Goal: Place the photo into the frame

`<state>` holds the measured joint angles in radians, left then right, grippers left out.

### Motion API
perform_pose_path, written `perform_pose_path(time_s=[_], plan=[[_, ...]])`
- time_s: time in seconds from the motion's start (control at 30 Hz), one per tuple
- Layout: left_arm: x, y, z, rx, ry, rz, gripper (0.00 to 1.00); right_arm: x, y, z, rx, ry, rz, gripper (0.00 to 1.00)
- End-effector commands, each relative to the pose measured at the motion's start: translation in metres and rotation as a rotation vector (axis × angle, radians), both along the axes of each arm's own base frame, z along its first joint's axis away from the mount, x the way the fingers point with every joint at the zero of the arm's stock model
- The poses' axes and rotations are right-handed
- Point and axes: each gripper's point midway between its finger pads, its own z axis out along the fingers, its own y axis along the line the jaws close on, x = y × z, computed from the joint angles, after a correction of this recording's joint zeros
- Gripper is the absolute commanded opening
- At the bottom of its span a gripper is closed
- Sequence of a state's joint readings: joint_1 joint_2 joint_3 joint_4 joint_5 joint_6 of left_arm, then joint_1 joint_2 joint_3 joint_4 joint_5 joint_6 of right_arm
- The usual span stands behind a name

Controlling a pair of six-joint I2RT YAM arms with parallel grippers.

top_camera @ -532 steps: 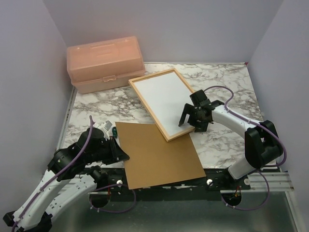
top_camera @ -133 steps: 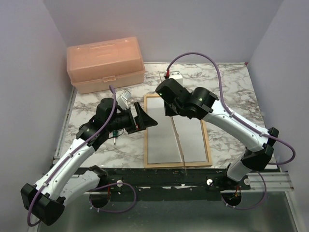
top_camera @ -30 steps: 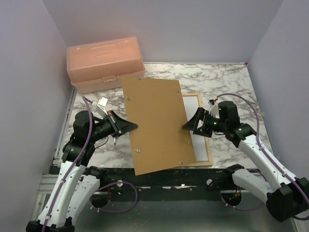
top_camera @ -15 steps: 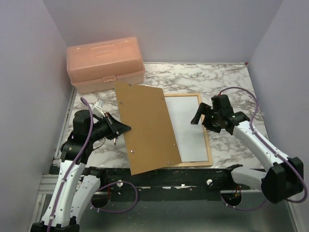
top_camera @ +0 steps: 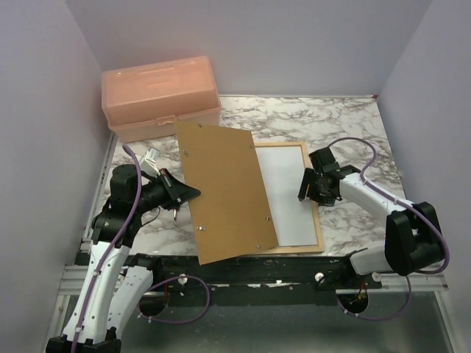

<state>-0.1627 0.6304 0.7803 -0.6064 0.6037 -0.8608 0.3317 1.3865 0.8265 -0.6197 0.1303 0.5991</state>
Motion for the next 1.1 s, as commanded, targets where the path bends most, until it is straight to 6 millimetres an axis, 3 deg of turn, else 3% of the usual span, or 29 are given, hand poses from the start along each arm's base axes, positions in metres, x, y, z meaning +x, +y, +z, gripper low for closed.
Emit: perform_pose_path(time_s=[0.0,0.2,0.43,0.67,0.9,1.07], plan=[[-0.003,-0.006,0.03,-0.044,-0.128,-0.057,0.0,0.006,-0.006,-0.014,-0.042,-0.008,0.036,0.67],[-0.006,-0.007,0.046,-0.05,-0.171,-0.081,0.0,0.009,0.001,-0.026,-0.027,0.021,0.068,0.51],[-0.01,-0.007,0.055,-0.053,-0.204,-0.088,0.0,0.009,0.023,-0.018,0.088,0.004,0.144,0.35],[-0.014,-0.004,0.061,-0.045,-0.217,-0.08,0.0,-0.007,0.037,-0.025,0.153,0.058,0.21,0.14],[-0.012,-0.004,0.058,-0.052,-0.206,-0.069,0.0,-0.022,0.05,-0.022,0.141,0.079,0.253,0.01],[-0.011,-0.003,0.056,-0.053,-0.199,-0.068,0.0,-0.034,0.061,-0.023,0.079,0.104,0.3,0.01]])
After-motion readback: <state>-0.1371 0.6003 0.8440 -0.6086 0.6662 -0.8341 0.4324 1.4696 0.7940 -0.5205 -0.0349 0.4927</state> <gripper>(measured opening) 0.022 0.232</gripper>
